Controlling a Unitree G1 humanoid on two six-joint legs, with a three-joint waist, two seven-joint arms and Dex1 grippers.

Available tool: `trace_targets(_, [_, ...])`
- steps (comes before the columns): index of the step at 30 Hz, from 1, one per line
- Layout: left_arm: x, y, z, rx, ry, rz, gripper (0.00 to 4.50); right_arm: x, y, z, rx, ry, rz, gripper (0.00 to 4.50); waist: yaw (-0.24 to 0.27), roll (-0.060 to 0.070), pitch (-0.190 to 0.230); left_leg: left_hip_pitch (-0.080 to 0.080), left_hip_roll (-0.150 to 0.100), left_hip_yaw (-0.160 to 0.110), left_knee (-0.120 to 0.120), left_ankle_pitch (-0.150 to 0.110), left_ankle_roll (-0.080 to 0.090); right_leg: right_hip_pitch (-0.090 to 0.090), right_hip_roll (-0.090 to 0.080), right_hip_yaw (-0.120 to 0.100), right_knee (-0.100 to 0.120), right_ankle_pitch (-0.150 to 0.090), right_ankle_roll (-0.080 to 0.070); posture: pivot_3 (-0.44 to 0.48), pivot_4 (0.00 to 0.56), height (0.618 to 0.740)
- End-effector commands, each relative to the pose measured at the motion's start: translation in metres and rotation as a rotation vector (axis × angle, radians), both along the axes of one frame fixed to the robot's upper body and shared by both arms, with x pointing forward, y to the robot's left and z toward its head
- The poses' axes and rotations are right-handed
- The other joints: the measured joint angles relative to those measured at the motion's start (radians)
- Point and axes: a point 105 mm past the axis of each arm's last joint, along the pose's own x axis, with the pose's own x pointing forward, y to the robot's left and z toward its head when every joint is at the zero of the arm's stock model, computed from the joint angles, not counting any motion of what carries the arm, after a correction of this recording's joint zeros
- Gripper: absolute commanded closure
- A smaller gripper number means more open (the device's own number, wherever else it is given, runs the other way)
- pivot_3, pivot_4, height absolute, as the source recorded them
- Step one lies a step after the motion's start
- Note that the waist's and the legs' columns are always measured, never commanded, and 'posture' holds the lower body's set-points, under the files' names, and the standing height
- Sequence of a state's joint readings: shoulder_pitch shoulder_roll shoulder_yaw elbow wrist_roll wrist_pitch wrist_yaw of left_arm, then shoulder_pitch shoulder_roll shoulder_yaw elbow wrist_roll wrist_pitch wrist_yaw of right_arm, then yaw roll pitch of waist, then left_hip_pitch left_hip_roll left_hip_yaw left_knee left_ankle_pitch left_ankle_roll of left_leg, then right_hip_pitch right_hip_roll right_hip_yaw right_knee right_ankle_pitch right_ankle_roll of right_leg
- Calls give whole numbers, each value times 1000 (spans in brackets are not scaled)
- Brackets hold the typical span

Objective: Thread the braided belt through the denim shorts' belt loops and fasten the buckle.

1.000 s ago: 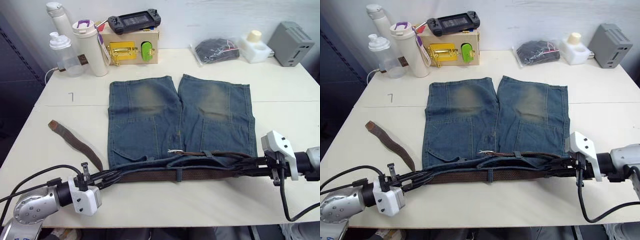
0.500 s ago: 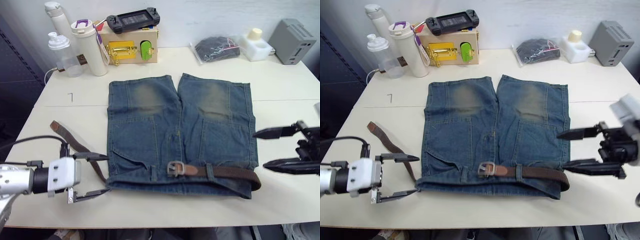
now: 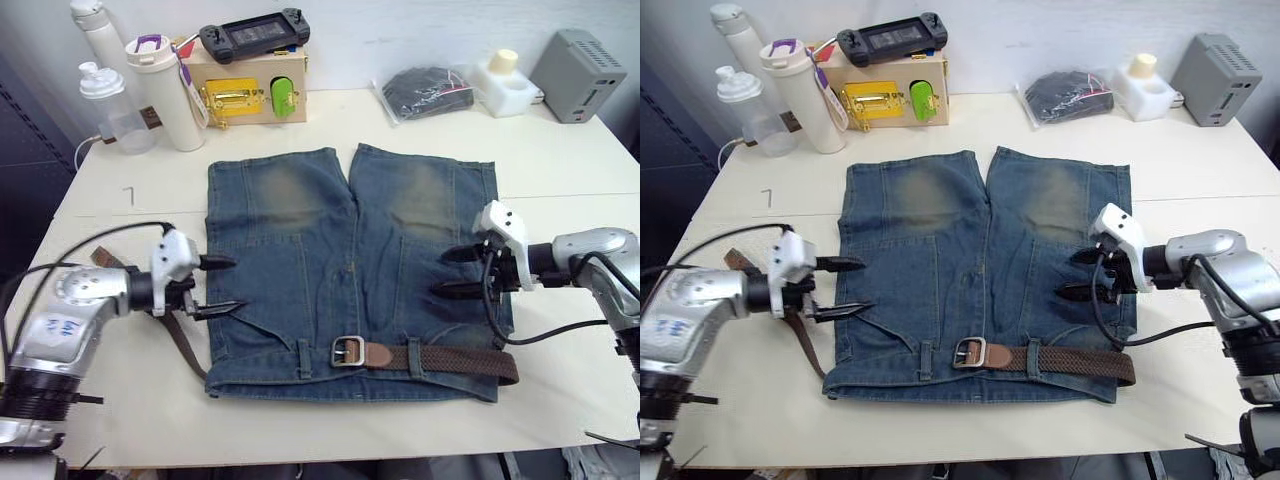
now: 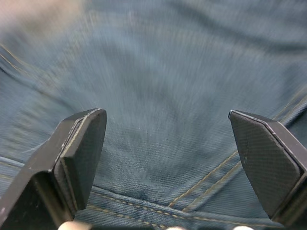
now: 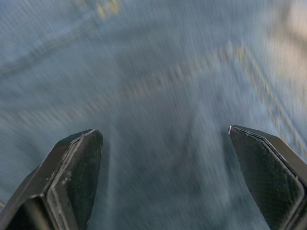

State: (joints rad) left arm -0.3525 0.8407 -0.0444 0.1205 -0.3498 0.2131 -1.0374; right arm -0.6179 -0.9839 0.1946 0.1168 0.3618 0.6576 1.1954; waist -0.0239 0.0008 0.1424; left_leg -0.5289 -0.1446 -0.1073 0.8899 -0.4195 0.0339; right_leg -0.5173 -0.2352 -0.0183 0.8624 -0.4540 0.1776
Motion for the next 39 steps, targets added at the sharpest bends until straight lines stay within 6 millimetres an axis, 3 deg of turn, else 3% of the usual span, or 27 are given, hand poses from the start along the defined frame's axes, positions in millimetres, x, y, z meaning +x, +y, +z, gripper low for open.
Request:
trace_targets(1, [2,5,-20,119,14,-13,558,-1,0,-15,-78,32,15,760,-2,-1,-1,1,0,0,1,0,0,1,0,0,1,0,0,0,150,645])
trace_targets(2, [0,7,-25,152,27,-27,736,-2,1,-18,-89,43,19,1267,-1,-2,-3,1,0,0,1,1,-1,1,0,0,0,0,0,0,150,645])
trace_targets(4, [-6,10,-35,205,34,-65,1544,-2,2,-28,-118,60,15,2162,-1,-4,-10,3,0,0,2,1,-1,2,0,0,1,0,0,0,150,645])
trace_targets(7, [-10,10,-42,255,22,-102,3056,2,2,-39,-158,50,-20,3796,-2,-4,-21,4,0,-1,1,1,-2,3,0,0,1,0,0,0,150,645])
trace_targets(9, [-9,11,-46,287,2,-102,3695,8,5,-40,-162,20,-52,4422,-2,-5,-29,4,0,-1,0,1,-2,3,0,0,1,0,0,0,150,645])
trace_targets(10, [-8,12,-47,298,-8,-96,3899,11,8,-39,-151,10,-63,4497,-2,-6,-32,5,0,-1,0,1,-2,4,0,0,1,0,0,0,150,645])
trace_targets(11, [-6,13,-48,310,-22,-83,4424,14,9,-37,-148,-11,-76,4500,-2,-9,-34,6,0,-1,0,1,-2,5,0,0,0,0,0,0,150,645])
trace_targets(16, [22,20,-42,371,-143,27,4466,30,9,-30,-193,-134,-146,4500,1,-10,-38,19,1,-2,0,0,-2,19,1,1,-4,-1,-1,0,150,645])
trace_targets(20, [44,20,-37,429,-226,69,4466,45,4,-24,-234,-211,-208,4500,11,-10,-38,19,0,-2,1,1,-1,19,1,1,-3,-1,-1,0,150,645])
trace_targets(25, [78,0,-32,436,-300,91,4466,78,-7,-17,-330,-342,-307,4500,26,-10,-38,18,-3,-2,3,1,-1,18,1,5,0,-1,-1,0,150,645])
trace_targets(33, [72,-50,-31,294,-296,-42,4466,100,-26,-12,-413,-423,-360,4500,34,-10,-38,17,-17,-13,3,3,2,13,2,22,7,-1,-1,0,150,645])
trace_targets(37, [74,-42,-35,319,-298,7,4466,102,-21,-11,-381,-424,-356,4500,37,-10,-38,15,-19,-14,3,3,3,10,2,24,8,-1,-1,0,150,645])
trace_targets(39, [76,-39,-24,258,-311,70,3962,104,-21,-6,-353,-439,-383,3983,35,-10,-38,15,-19,-14,2,3,3,10,2,24,8,-1,-1,0,150,645])
